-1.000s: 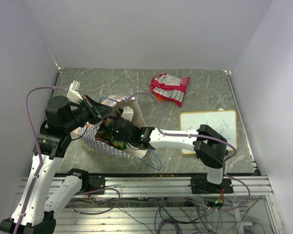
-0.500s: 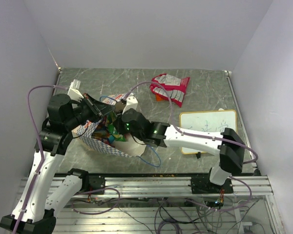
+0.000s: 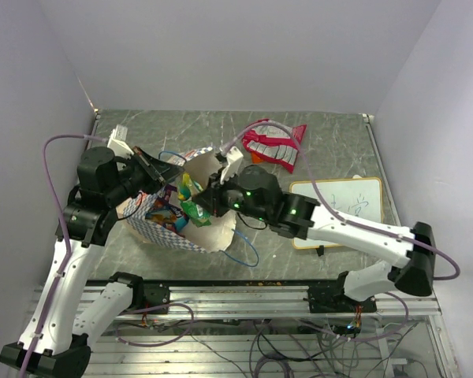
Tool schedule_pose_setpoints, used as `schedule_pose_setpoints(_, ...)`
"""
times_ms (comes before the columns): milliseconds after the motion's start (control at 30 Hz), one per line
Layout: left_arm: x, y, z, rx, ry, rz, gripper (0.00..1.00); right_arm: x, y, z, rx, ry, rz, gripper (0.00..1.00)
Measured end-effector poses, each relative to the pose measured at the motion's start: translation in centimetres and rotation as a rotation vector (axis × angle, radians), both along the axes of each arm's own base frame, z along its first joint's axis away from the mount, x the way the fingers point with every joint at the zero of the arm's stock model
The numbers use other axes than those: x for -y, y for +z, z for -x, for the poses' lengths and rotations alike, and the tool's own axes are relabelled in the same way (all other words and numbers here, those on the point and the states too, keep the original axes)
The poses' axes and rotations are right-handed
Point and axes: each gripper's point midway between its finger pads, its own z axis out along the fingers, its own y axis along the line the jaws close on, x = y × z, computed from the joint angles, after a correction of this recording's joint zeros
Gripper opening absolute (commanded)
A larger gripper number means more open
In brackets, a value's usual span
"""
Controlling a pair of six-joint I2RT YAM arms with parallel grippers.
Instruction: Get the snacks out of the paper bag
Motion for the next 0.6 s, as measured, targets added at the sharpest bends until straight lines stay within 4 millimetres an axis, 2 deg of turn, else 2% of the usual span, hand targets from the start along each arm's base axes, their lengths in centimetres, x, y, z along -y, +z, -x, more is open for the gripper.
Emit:
schedule_pose_setpoints(167,-0.6,0.3,-0.8,0.0,0.03,-0.056,0.07,1.8,3.7,2.5,0.051,0.11,-0.067,0.0)
schedule_pose_setpoints(333,-1.2,0.6,-1.7,0.022,0.051,-0.131,0.07,4.2,5.9,3.2,0.12,0.128,-0.042,0.0)
schedule_pose_setpoints(433,-1.4,1.0,-2.6,0.03,0.051,-0.18,0.07,5.7,7.9,2.2,0.177,0.067,-0.007,0.0)
schedule_pose_setpoints(600,-1.3,0.5,-3.3,0.024,0.042,-0.211,0.07,9.1,11.7,-1.3,0.293,-0.14,0.047,0.0)
